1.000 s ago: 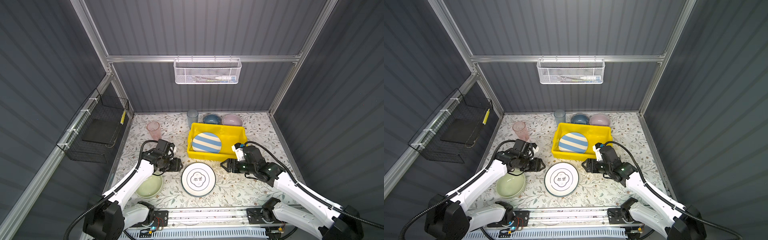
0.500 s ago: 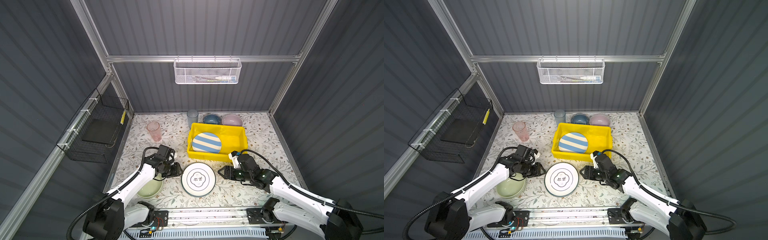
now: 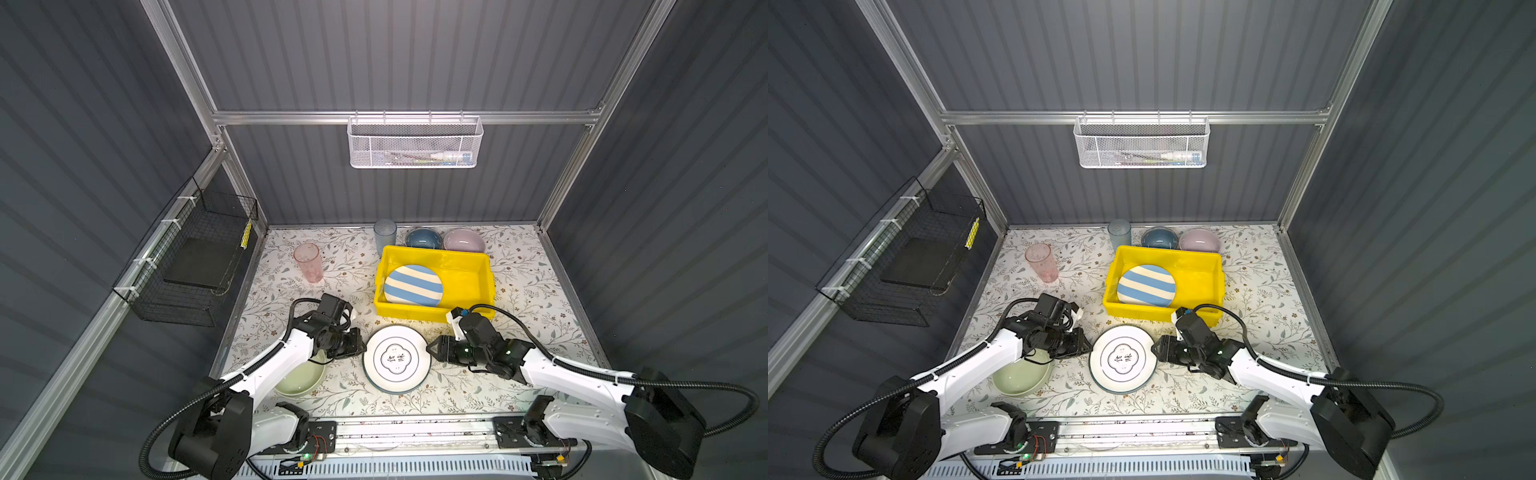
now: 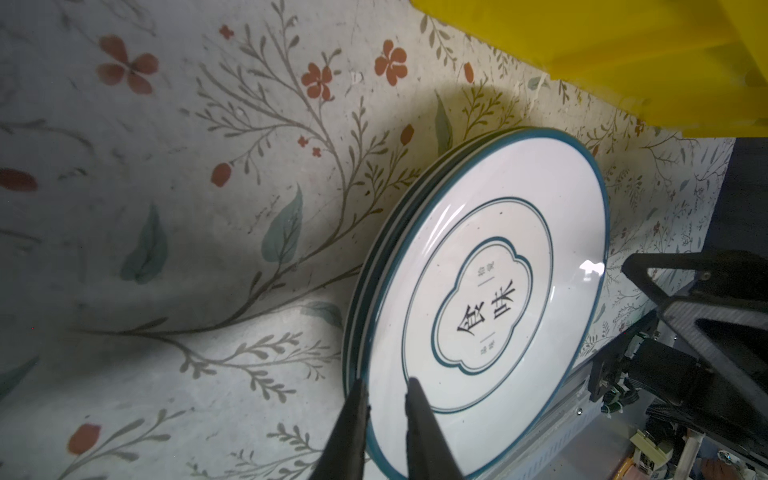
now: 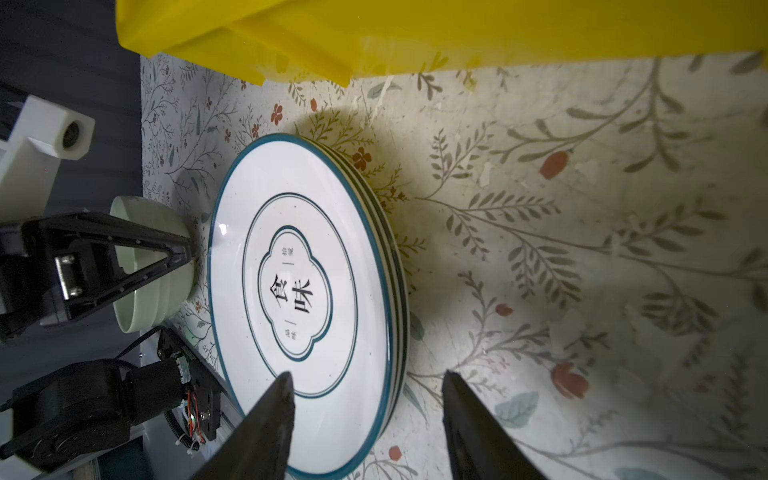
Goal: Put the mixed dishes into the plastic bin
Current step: 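Position both grippers at the rim of the white plate stack from opposite sides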
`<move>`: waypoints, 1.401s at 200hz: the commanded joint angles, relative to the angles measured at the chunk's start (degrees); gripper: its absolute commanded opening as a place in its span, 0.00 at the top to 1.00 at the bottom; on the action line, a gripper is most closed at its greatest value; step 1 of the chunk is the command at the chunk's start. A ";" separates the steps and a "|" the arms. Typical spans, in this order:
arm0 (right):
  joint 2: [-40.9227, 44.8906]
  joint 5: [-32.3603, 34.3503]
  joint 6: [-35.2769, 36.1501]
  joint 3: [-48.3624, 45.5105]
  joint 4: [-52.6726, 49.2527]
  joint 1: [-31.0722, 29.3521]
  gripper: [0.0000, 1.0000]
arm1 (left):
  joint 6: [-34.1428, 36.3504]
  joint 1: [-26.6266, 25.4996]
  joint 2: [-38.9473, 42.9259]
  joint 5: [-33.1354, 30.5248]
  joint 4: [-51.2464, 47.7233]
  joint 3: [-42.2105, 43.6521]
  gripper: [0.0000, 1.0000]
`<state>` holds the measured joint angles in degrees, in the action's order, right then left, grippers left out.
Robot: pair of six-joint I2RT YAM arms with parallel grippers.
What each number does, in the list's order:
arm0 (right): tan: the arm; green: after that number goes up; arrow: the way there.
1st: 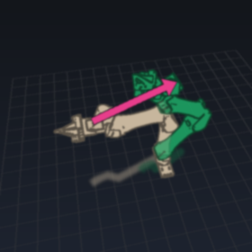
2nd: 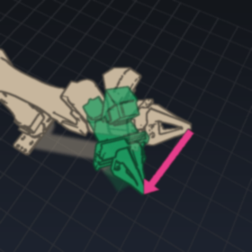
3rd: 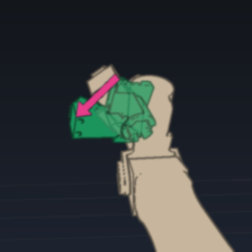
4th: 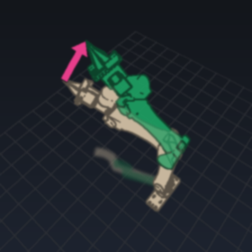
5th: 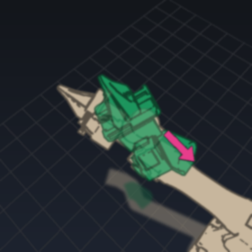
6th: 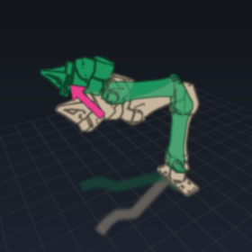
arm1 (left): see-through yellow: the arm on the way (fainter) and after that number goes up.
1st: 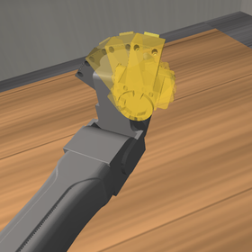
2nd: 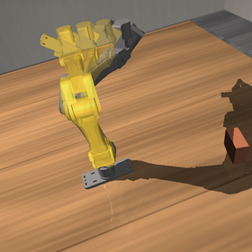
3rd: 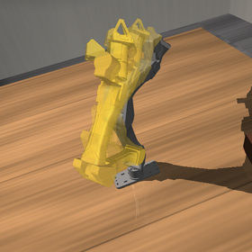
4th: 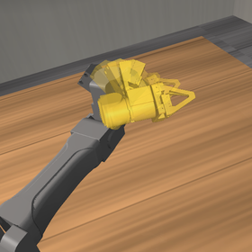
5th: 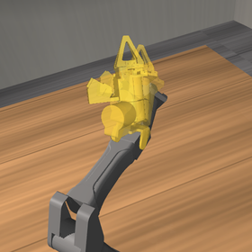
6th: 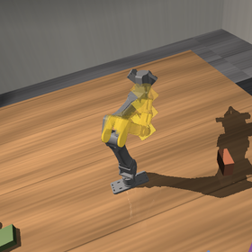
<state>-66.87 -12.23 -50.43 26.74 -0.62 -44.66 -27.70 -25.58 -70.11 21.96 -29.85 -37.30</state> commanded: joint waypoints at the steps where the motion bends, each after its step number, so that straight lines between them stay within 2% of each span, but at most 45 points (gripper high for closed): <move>1: -0.80 0.98 -1.05 -0.30 2.16 -0.51 0.42 | -0.59 -0.43 -0.43 0.94 0.57 1.07 0.81; 128: -4.30 0.10 -1.71 0.28 4.37 -1.21 0.55 | -0.88 -0.77 -1.64 0.67 1.95 2.39 0.83; 280: -3.89 -2.76 -2.70 0.82 7.52 -1.44 0.60 | -0.93 -0.96 -3.37 0.66 3.72 3.53 0.86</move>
<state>-71.68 -13.39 -52.56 26.74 5.13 -45.80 -28.16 -25.96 -72.38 21.93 -26.00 -35.05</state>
